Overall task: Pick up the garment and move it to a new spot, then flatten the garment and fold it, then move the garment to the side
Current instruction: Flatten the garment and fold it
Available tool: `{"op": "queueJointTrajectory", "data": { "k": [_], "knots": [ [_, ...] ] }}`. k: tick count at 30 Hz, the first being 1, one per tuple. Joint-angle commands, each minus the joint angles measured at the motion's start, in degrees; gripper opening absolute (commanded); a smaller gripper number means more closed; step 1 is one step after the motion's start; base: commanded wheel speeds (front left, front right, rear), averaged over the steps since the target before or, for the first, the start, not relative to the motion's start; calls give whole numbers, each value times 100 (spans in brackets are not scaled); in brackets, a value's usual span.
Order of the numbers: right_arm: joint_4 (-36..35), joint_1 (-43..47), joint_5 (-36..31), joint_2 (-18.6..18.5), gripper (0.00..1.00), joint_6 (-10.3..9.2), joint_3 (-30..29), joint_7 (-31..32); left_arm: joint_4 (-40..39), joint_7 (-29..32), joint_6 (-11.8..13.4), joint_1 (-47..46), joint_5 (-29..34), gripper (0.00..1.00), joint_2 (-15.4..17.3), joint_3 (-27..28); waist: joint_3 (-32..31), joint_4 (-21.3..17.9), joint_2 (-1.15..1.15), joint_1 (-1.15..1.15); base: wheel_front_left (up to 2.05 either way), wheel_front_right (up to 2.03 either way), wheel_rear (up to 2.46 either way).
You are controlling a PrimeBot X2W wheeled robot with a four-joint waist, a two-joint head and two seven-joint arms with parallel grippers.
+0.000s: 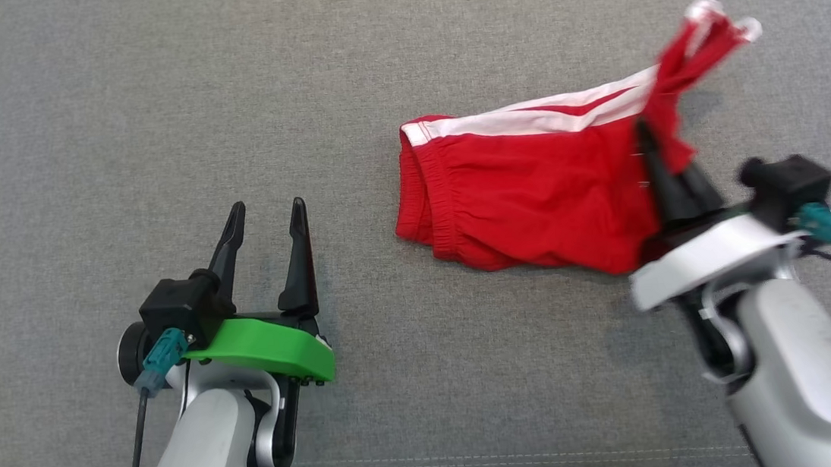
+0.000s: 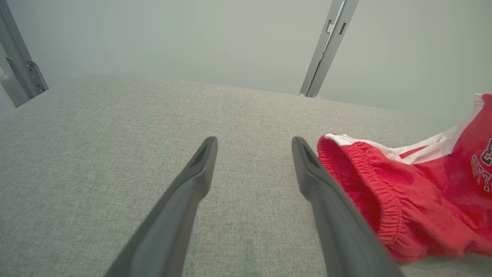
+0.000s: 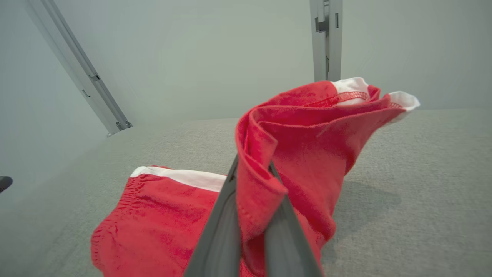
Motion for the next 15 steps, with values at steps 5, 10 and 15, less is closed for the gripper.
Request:
{"op": "queueJointTrajectory", "data": {
  "k": [5, 10, 15],
  "knots": [
    [110, -335, 234, 106, 0, -3, 1125, 187, 43, -5, -27, 93, -43, 100, -44, -72, -90, 133, 0, 0, 0, 0, 0],
    [742, -688, 557, 199, 0, -3, 1782, 163, 77, 2, -56, 88, -55, 100, -91, -165, -88, 282, 0, 0, 0, 0, 0],
    [1408, -974, 789, 246, 0, -3, 2168, 92, 112, -5, -53, 78, -84, 100, -110, -194, -54, 387, 0, 0, 0, 0, 0]
  ]
}}
